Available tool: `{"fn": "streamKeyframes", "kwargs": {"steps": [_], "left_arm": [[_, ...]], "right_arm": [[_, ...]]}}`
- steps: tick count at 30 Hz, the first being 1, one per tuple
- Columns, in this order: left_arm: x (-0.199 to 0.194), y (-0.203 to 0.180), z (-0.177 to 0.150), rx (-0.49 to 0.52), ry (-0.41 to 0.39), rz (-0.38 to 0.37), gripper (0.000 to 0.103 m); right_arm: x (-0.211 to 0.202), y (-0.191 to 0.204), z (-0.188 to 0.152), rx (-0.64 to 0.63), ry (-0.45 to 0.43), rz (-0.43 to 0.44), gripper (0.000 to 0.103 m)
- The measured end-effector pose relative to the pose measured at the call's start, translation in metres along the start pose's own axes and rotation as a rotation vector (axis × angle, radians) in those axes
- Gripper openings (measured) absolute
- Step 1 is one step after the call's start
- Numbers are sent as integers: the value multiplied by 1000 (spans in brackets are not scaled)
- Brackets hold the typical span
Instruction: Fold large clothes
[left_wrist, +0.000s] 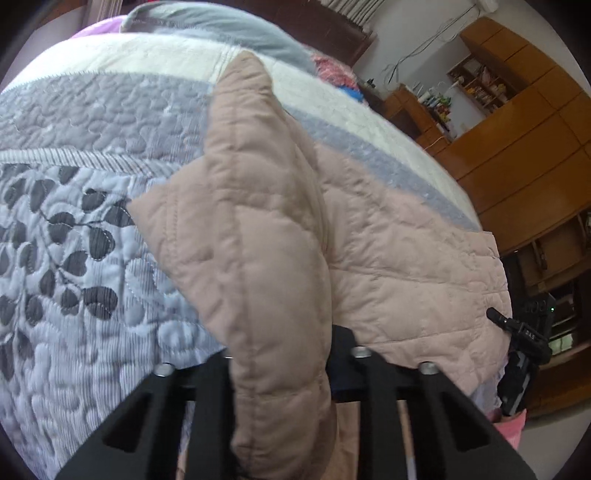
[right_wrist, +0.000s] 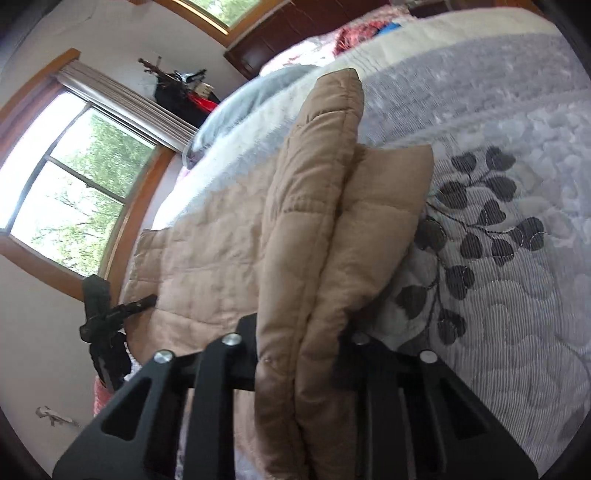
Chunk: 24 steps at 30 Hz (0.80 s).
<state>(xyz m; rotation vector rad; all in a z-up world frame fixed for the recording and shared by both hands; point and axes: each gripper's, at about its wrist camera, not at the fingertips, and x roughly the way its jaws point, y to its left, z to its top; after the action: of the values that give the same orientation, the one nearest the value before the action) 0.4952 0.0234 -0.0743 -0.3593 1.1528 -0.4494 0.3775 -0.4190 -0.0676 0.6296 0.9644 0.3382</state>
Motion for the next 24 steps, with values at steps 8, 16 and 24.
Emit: {"fn": "streamKeyframes", "kwargs": {"steps": [8,16,24], "left_arm": [[-90,-49,-40,131,-116,-59,14],[-184,-46,-124,160,-175,-58,14],[-194,-17,-208,142,-136,4,15]], "right_arm": [[-79,72,-36,-159,-55,41,17],[-118,113,-109,-223,-25,96,17],[-116,107,-196,-197,54,115,18]]}}
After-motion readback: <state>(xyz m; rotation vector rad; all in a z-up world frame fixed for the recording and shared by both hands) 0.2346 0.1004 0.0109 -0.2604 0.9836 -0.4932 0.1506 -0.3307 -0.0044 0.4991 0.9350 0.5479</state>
